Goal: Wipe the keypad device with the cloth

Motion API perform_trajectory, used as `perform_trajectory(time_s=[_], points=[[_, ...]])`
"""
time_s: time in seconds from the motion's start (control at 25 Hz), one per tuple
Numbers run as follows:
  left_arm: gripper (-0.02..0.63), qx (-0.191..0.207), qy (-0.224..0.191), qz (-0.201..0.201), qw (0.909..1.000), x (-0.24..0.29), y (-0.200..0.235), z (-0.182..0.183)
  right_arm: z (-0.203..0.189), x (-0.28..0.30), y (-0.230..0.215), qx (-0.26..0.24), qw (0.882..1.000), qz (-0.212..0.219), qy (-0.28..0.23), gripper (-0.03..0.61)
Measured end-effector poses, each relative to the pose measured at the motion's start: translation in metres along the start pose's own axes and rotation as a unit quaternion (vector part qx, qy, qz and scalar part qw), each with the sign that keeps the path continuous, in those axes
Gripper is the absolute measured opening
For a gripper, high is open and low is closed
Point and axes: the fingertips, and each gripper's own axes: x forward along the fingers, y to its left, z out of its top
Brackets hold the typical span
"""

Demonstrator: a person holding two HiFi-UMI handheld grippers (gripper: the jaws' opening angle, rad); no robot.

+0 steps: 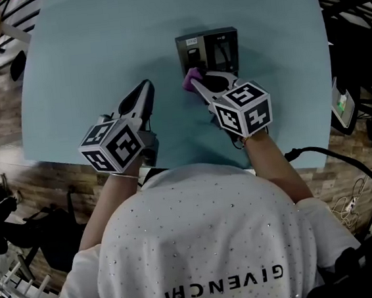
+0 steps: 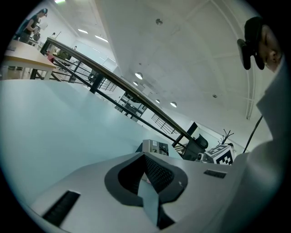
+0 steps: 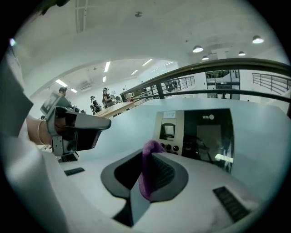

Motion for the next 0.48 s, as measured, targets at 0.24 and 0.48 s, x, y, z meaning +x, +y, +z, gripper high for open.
perform_trajectory(time_s=[0.24, 0.48], points=[[0.000, -0.003, -0.001, 0.004, 1.0000, -0.003, 0.005, -0.001, -0.010, 0.005, -0.009, 0.007, 1.000, -0.010, 0.012, 0.037], [0.000, -0.001, 0.002, 0.001, 1.0000, -0.002, 0.002, -0.003, -0.021, -0.002, -0.020, 0.007, 1.000, -0.023, 0.015, 0.037]])
